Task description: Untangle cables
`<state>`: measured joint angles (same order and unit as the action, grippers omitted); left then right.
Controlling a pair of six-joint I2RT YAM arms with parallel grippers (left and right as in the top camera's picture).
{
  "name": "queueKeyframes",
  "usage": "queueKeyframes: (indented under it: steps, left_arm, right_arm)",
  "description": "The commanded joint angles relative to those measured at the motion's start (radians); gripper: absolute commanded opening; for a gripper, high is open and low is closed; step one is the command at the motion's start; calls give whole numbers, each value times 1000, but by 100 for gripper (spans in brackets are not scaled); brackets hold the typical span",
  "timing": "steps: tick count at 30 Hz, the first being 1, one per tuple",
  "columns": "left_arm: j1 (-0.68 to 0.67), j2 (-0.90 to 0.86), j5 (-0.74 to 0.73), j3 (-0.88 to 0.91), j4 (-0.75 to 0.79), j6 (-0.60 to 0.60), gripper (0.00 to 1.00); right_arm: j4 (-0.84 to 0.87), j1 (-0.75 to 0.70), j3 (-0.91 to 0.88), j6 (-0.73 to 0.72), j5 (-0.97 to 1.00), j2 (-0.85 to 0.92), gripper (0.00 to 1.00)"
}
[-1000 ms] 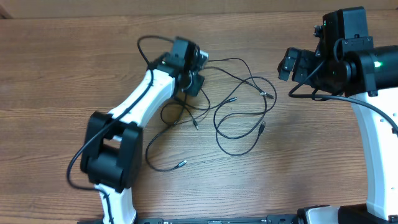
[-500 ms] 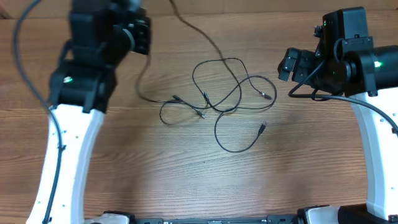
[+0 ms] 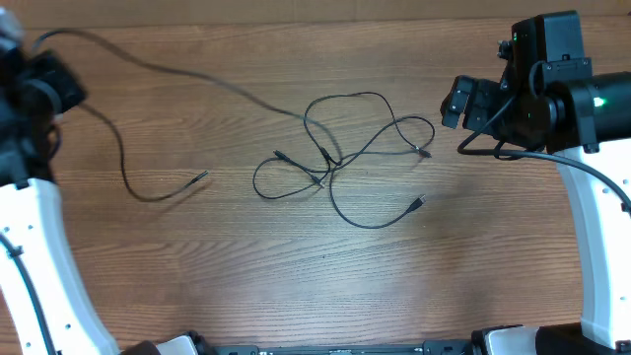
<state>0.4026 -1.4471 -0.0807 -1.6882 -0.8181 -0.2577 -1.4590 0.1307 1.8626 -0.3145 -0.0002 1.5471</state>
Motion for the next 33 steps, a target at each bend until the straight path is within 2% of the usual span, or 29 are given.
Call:
queueKeyframes:
  steps: [1,5,10,18,25,29,32,33]
  left_arm:
    - [151,-6,-26,-18,-14,-198,4]
    - [270,-6,-43,-18,-16,-269,4]
    - [336,-6,-42,-18,-15,-324,4]
    - [349,-17,-42,-17,-9,-348,5]
    - [338,-98,-52,-17,-52,-344,7]
    - [287,-132,-54,-17,-47,-257,11]
    - [219,-164,-55,-17,-10,-162,15]
    - [185,-180,-55,-17,9,-97,14]
  right_arm:
    - [2,-3,8,-7,-2,2,99]
    - [2,-3,8,-7,-2,2,99]
    - [2,-3,2,-7,-2,4,99]
    - [2,-3,2,-7,-2,13,98]
    - [2,-3,2,-7,-2,14,98]
    - [2,-3,2,-7,-2,14,98]
    - [1,-3,2,-7,-2,14,98]
    - [1,-3,2,-7,-2,14,98]
